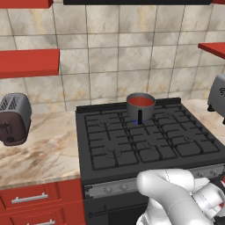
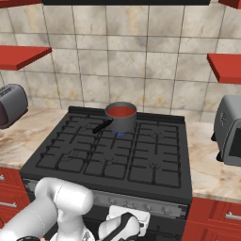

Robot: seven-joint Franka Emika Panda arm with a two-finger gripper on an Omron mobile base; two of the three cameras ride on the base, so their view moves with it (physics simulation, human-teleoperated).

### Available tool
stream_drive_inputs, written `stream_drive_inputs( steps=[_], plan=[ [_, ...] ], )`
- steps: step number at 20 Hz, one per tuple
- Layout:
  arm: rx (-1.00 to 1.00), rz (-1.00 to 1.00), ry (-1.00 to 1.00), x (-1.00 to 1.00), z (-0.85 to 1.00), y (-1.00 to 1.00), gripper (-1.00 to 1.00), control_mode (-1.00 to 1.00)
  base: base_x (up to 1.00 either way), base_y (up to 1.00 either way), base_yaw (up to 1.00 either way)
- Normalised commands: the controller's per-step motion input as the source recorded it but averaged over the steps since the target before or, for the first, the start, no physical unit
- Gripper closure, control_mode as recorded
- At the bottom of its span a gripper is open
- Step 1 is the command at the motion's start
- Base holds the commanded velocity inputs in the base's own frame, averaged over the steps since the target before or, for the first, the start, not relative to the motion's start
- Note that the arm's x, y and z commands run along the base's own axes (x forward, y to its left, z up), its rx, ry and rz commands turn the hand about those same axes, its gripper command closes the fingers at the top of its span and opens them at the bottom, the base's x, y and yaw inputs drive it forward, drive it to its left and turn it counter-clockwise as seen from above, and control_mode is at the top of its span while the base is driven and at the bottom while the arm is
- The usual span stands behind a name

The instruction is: Wait until the marinara sauce is simmered to a deep red color and then turn off the stove.

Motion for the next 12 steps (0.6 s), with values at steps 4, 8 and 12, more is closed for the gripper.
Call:
stream_drive_inputs(
  steps=[4, 8, 12],
  plan=[
    [0.17, -0.12, 0.03, 0.00, 0.00, -0.04, 1.00, -1.00, 0.00, 0.00, 0.00],
    [0.15, -0.14, 0.00, 0.00, 0.00, -0.01, 1.00, -1.00, 0.00, 0.00, 0.00],
    [0.15, -0.13, 0.00, 0.00, 0.00, -0.01, 1.00, -1.00, 0.00, 0.00, 0.00]
  ],
)
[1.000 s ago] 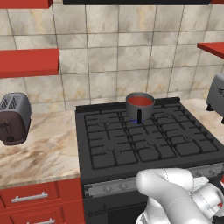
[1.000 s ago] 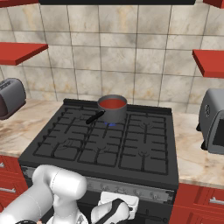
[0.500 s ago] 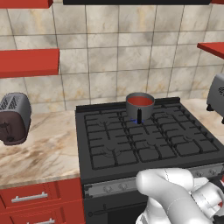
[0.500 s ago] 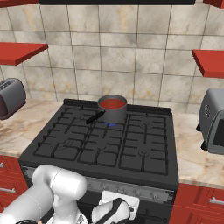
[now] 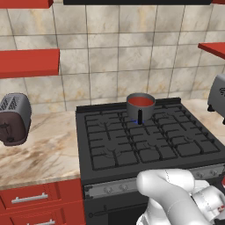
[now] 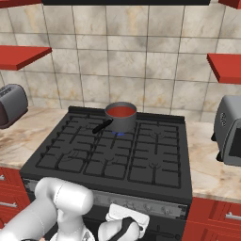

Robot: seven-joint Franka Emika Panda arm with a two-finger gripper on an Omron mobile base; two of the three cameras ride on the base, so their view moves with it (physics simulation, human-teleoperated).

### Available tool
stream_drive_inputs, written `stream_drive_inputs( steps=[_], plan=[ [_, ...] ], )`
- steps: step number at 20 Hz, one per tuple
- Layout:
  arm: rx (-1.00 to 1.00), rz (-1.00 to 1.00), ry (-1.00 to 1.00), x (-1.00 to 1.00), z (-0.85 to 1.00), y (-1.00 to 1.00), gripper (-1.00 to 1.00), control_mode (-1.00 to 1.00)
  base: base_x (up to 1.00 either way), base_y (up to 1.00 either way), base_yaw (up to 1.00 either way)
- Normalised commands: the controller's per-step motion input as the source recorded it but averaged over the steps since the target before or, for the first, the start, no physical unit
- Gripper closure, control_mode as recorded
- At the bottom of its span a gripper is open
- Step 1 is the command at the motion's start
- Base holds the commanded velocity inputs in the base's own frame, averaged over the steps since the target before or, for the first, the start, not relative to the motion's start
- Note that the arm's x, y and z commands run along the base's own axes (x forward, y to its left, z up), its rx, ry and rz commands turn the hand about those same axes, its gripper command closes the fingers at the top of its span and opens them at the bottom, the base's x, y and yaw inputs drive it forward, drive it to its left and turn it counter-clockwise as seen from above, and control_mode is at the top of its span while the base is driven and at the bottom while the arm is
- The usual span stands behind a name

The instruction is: Wait until the marinara sauce is simmered to a deep red color and then turn off the stove.

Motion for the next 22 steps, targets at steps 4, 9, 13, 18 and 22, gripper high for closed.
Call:
stream_drive_inputs(
  steps=[4, 9, 13, 18, 22],
  plan=[
    [0.16, -0.12, 0.01, 0.00, 0.00, -0.06, 1.00, -1.00, 0.00, 0.00, 0.00],
    [0.18, -0.09, 0.08, 0.00, 0.02, -0.15, 1.00, -1.00, 0.00, 0.00, 0.00],
    [0.19, -0.06, 0.07, 0.00, 0.00, -0.25, 1.00, -1.00, 0.00, 0.00, 0.00],
    [0.18, -0.04, 0.07, 0.00, 0.00, -0.23, 1.00, -1.00, 0.00, 0.00, 0.00],
    [0.15, -0.03, 0.06, 0.00, 0.00, -0.10, 1.00, -1.00, 0.00, 0.00, 0.00]
  ],
)
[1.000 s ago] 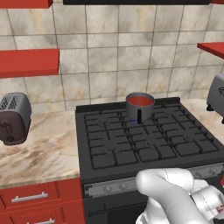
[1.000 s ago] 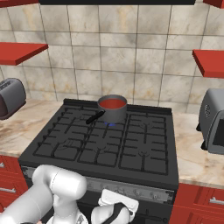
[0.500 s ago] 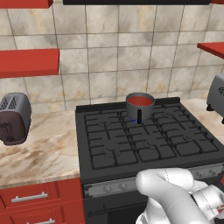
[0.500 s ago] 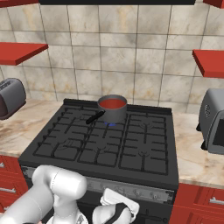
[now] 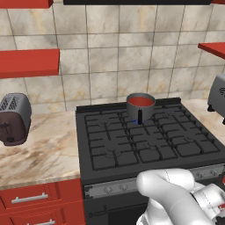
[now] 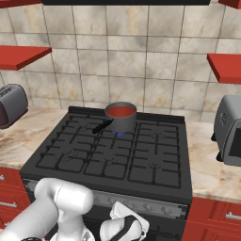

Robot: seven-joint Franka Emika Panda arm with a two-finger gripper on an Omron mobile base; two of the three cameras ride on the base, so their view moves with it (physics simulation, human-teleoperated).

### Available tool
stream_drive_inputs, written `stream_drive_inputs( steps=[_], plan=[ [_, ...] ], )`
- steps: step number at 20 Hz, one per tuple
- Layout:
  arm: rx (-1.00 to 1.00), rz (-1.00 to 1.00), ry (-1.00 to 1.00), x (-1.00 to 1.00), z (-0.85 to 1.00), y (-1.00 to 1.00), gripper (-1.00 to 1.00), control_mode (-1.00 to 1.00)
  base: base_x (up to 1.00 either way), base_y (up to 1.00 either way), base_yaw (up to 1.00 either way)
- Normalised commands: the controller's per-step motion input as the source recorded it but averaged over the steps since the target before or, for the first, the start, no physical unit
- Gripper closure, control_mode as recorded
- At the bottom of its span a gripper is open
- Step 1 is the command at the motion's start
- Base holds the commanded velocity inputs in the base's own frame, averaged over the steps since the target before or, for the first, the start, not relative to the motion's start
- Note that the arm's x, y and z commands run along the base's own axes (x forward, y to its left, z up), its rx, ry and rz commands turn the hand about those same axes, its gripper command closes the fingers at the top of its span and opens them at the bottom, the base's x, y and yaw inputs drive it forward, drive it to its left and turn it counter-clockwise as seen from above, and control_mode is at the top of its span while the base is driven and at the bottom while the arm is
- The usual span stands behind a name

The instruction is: Wait until the marinara sauce is simmered to a deep red color and then turn off the stove.

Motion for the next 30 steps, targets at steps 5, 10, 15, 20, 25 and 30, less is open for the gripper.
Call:
stream_drive_inputs(
  steps=[5, 10, 15, 20, 25, 30],
  plan=[
    [0.17, -0.04, 0.05, 0.00, 0.00, -0.02, 1.00, -1.00, 0.00, 0.00, 0.00],
    [0.19, -0.04, 0.03, 0.00, 0.01, -0.08, 1.00, -1.00, 0.00, 0.00, 0.00],
    [0.19, -0.03, 0.00, 0.00, 0.01, -0.12, 1.00, -1.00, 0.00, 0.00, 0.00],
    [0.20, -0.02, 0.00, 0.00, 0.04, -0.13, 1.00, -1.00, 0.00, 0.00, 0.00],
    [0.25, -0.03, 0.00, 0.00, 0.10, -0.20, 1.00, -1.00, 0.00, 0.00, 0.00],
    [0.29, -0.04, 0.00, 0.00, 0.15, -0.28, 1.00, -1.00, 0.00, 0.00, 0.00]
  ],
)
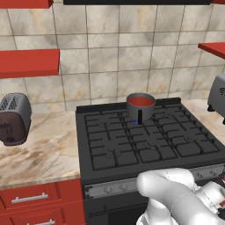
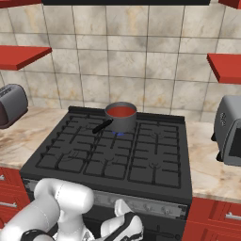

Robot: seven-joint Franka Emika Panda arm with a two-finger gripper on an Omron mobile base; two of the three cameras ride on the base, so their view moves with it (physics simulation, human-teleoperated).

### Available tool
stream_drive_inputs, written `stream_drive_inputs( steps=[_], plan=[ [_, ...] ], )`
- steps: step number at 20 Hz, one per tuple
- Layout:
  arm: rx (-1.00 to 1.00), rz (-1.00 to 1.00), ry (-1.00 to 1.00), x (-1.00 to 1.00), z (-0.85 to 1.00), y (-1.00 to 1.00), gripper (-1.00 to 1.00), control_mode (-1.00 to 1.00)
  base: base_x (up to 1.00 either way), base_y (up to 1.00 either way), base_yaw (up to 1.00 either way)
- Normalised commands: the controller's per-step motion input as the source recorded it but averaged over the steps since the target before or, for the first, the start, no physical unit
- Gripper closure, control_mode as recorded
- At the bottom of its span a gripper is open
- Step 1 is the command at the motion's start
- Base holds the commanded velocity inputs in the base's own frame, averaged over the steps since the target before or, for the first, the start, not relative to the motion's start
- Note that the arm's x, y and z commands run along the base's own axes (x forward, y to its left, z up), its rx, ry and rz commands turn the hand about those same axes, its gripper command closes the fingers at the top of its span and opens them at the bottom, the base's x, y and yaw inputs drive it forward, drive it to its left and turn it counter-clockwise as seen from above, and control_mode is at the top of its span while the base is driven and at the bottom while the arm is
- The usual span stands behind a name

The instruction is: Wait until the marinara sauce is simmered to a deep red color and then turn off the stove.

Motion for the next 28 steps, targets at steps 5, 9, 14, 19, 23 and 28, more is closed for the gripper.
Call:
stream_drive_inputs(
  steps=[5, 9, 14, 19, 23, 28],
  plan=[
    [0.31, -0.05, 0.00, 0.00, 0.08, -0.31, 1.00, -1.00, 0.00, 0.00, 0.00],
    [0.34, -0.08, 0.00, 0.00, 0.01, -0.36, 1.00, -1.00, 0.00, 0.00, 0.00],
    [0.36, -0.10, 0.00, 0.00, 0.00, -0.41, 1.00, -1.00, 0.00, 0.00, 0.00],
    [0.37, -0.10, 0.00, 0.00, 0.02, -0.44, 1.00, -1.00, 0.00, 0.00, 0.00],
    [0.38, -0.09, 0.00, 0.00, 0.07, -0.47, 1.00, -1.00, 0.00, 0.00, 0.00],
    [0.37, -0.09, 0.00, 0.00, 0.05, -0.47, 1.00, -1.00, 0.00, 0.00, 0.00]
  ],
)
